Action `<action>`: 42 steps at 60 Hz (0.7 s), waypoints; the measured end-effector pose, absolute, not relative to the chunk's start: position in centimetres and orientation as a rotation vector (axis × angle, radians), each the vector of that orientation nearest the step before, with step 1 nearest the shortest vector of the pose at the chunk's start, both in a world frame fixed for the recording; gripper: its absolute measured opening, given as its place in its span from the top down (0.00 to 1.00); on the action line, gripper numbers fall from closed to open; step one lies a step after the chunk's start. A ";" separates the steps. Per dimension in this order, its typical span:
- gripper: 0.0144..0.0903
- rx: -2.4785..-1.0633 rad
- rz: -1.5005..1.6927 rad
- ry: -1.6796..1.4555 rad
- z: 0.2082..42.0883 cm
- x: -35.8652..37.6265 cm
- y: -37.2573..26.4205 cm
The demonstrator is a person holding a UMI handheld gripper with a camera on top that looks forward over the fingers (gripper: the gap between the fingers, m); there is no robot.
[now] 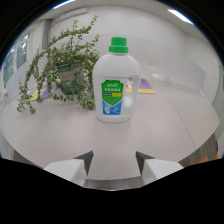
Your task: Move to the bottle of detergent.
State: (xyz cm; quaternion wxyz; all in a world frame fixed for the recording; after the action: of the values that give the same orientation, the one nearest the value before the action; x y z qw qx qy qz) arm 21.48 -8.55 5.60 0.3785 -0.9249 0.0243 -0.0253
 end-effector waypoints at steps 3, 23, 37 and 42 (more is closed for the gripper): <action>0.07 -2.364 -0.059 0.060 5.5 22.4 -8.4; 0.08 -2.334 -0.021 0.039 4.6 24.4 -4.4; 0.08 -2.309 -0.001 0.019 4.5 23.5 -0.9; 0.07 -2.309 0.006 0.016 4.6 23.2 -0.4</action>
State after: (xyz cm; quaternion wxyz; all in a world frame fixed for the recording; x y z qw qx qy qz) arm 23.15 -0.43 4.60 0.4044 -0.9146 0.0064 0.0026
